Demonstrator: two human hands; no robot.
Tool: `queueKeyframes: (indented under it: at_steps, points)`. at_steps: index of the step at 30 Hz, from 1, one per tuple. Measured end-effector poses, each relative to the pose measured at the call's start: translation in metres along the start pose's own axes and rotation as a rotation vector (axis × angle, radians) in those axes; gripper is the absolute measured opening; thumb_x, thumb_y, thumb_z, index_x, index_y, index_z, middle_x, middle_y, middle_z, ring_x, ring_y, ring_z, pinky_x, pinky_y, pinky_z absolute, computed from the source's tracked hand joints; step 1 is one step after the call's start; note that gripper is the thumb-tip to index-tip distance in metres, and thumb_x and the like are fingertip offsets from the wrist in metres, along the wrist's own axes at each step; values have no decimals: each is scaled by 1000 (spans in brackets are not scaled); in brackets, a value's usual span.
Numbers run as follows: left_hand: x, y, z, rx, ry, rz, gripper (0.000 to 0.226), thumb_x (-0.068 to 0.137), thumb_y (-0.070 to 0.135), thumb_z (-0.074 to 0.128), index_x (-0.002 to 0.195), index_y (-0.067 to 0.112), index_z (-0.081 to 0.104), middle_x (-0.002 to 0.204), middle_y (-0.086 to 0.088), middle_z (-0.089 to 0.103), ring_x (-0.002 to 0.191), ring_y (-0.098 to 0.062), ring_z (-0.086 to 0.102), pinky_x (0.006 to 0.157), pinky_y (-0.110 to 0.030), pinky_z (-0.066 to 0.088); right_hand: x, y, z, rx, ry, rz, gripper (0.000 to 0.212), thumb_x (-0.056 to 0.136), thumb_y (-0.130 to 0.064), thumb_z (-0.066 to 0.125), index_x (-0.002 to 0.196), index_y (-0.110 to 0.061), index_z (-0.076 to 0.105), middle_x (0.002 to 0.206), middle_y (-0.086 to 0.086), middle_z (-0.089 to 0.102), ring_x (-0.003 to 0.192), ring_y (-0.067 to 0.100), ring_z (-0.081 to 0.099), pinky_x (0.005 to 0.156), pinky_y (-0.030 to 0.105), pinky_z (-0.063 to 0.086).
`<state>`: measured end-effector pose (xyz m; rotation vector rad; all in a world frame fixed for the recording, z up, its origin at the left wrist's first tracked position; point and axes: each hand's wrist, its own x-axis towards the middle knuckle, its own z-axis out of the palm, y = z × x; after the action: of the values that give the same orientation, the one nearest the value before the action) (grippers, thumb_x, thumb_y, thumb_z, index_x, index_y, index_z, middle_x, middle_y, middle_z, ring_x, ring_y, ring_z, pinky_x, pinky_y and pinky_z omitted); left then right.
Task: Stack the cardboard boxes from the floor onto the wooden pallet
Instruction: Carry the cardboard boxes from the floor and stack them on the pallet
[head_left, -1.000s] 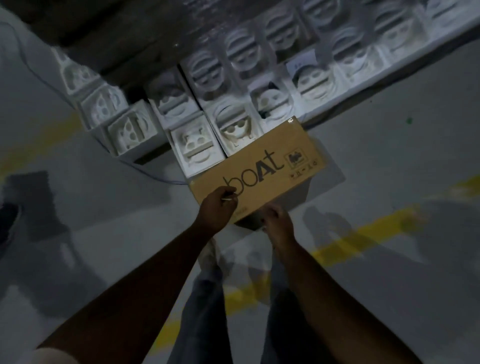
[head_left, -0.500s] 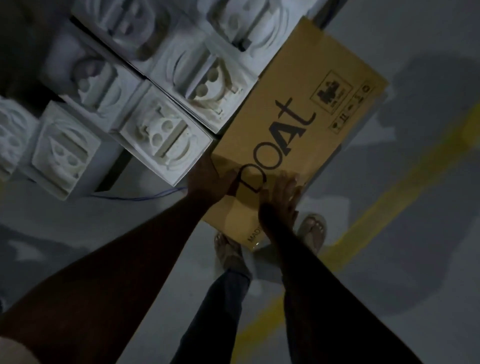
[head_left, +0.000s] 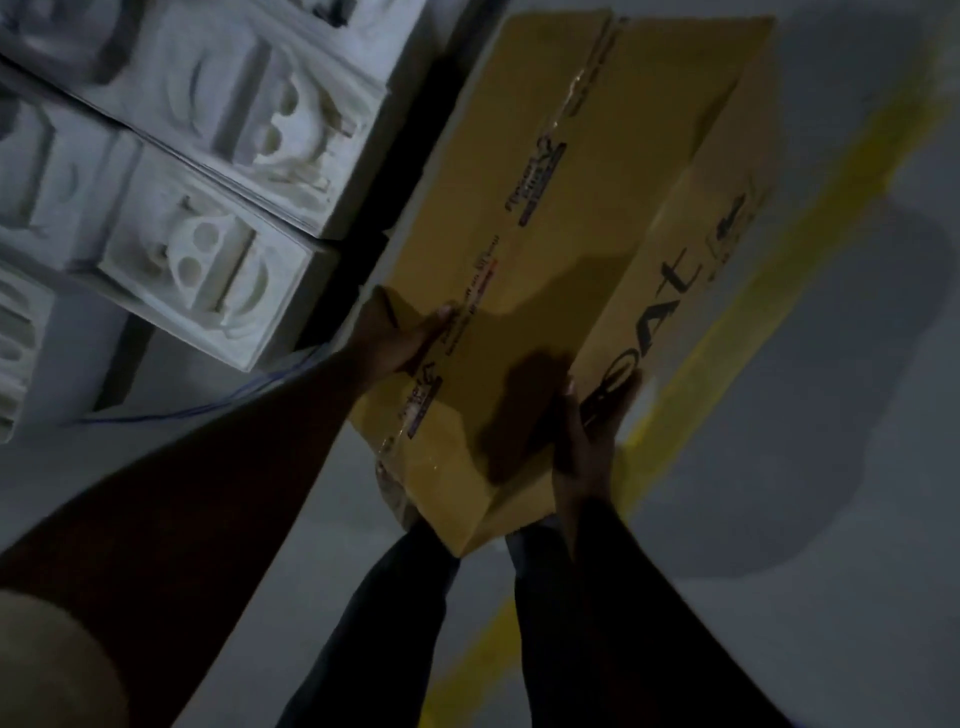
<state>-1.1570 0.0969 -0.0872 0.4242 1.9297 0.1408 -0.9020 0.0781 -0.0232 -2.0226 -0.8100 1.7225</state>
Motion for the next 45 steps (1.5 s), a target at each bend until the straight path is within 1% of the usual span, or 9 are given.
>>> queueKeyframes:
  at_steps: [2, 4, 6, 12, 18, 24, 33, 41, 45]
  points:
    - [7, 0, 2, -49, -25, -8, 121, 46, 90, 77, 143, 25, 46, 134, 5, 62, 115, -17, 64, 94, -40, 58, 0, 5, -6, -41, -19, -93, 113, 83, -68, 72, 159, -51, -10, 171, -23, -6, 159, 6, 3, 127, 49, 18]
    - [-1, 4, 7, -83, -92, 39, 83, 57, 73, 85, 122, 27, 64, 113, 8, 73, 97, -12, 73, 78, -31, 63, 1, 8, -8, -115, 7, -68, 113, 78, -79, 68, 156, -57, -11, 171, -21, -7, 160, 11, 0, 128, 53, 15]
    - [-15, 8, 15, -109, -76, 93, 51, 69, 54, 89, 107, 31, 64, 103, 11, 71, 90, -8, 72, 69, -24, 61, 1, 6, -22, 29, 77, 35, 111, 75, -80, 71, 157, -59, 0, 172, -15, 13, 157, 15, 23, 123, 55, 30]
    - [-86, 60, 9, -53, 50, 200, 68, 60, 52, 95, 109, 20, 59, 106, 1, 72, 97, -15, 71, 71, -26, 58, -21, -52, -98, 322, -5, -54, 56, 99, -13, 67, 146, -32, 44, 139, -6, 64, 129, 25, 61, 109, 61, 48]
    - [-225, 163, 18, -8, -4, 329, 36, 79, 30, 87, 100, 26, 59, 100, 10, 68, 81, 11, 67, 71, -16, 56, -85, -133, -197, 293, -25, -44, 70, 90, -25, 75, 152, -28, 42, 143, -3, 61, 127, 19, 63, 106, 56, 52]
    - [-361, 253, 40, -17, -105, 396, 53, 80, 32, 86, 122, 13, 60, 115, -2, 73, 102, -18, 72, 85, -35, 59, -172, -200, -315, 348, 63, -56, 80, 78, -27, 65, 152, -29, 36, 140, -2, 57, 122, 20, 60, 94, 41, 56]
    - [-520, 464, 105, -36, -448, 621, 32, 88, 29, 74, 116, 44, 72, 125, 9, 72, 117, -17, 67, 101, -39, 50, -263, -292, -518, 528, 232, -101, 83, 70, -31, 73, 149, -34, 46, 138, 4, 63, 122, 30, 63, 97, 59, 56]
    - [-557, 662, 222, 157, -624, 867, 56, 90, 32, 75, 143, 31, 56, 136, 9, 65, 122, -15, 63, 105, -39, 50, -243, -388, -644, 706, 475, -193, 88, 65, -21, 70, 148, -32, 42, 136, 8, 58, 122, 33, 59, 100, 61, 54]
    - [-574, 758, 278, 237, -748, 906, 43, 93, 24, 73, 132, 38, 62, 124, 12, 71, 113, -16, 69, 93, -36, 55, -213, -418, -703, 813, 558, -175, 93, 60, -28, 77, 145, -44, 43, 138, 10, 57, 123, 37, 59, 97, 57, 56]
